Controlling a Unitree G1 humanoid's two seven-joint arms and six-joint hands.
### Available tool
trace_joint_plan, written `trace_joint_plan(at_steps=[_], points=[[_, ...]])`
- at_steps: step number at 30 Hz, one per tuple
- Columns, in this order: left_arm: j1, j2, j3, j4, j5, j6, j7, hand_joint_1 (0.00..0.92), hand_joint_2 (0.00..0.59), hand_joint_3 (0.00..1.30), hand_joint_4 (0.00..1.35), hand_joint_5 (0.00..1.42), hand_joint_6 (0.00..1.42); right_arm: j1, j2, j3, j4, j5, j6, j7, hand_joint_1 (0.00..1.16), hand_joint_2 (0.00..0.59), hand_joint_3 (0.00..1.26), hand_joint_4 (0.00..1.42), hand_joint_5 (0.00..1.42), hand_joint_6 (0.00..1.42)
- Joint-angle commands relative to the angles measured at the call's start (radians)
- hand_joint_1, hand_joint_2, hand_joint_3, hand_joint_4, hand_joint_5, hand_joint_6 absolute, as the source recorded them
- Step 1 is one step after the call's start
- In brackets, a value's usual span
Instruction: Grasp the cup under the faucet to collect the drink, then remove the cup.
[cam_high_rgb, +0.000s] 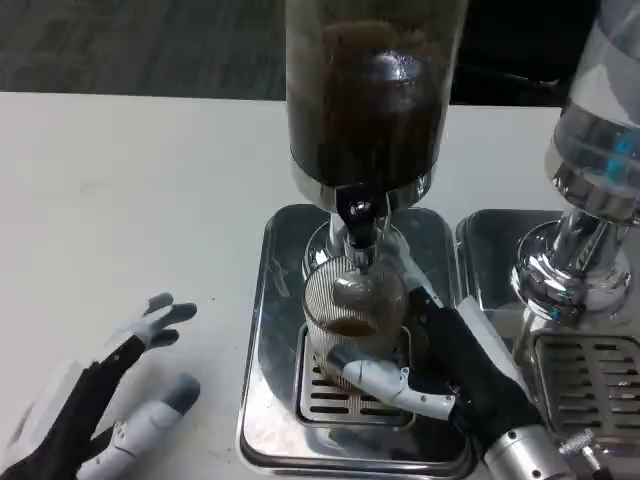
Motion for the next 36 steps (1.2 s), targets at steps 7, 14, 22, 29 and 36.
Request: trace_joint_plan(at_steps=[7,14,22,29,36], points=[[0.008,0.005,-0.006,0.006,-0.004,-0.012,0.017,0.000,0.131,0.22,0.05,0.20,0.09,-0.033,0.013,0.001,0.055,0.030,-0.031,0.013,0.73,0.196,0.00,0.00,0.00,0.00],[0.009,0.004,-0.003,0.010,-0.017,-0.009,0.015,0.000,0.131,0.23,0.05,0.20,0.09,-0.035,0.013,0.012,0.062,0.023,-0.036,0.012,0.84,0.186,0.04,0.15,0.13,0.26],[0.020,-0.006,0.001,0.001,-0.036,-0.007,0.021,0.000,0.131,0.23,0.06,0.22,0.10,-0.063,0.018,0.014,0.095,0.021,-0.022,0.016,0.92,0.180,0.22,0.35,0.30,0.40],[0.030,-0.008,0.002,-0.002,-0.045,-0.003,0.024,0.000,0.131,0.23,0.06,0.22,0.10,-0.080,0.029,0.012,0.125,0.009,-0.031,-0.008,0.96,0.186,0.34,0.48,0.41,0.50],[0.031,-0.011,-0.005,-0.009,-0.045,0.002,0.022,0.000,0.131,0.24,0.07,0.22,0.10,-0.093,0.060,-0.009,0.141,0.016,-0.046,-0.057,1.01,0.164,0.50,0.59,0.56,0.60]])
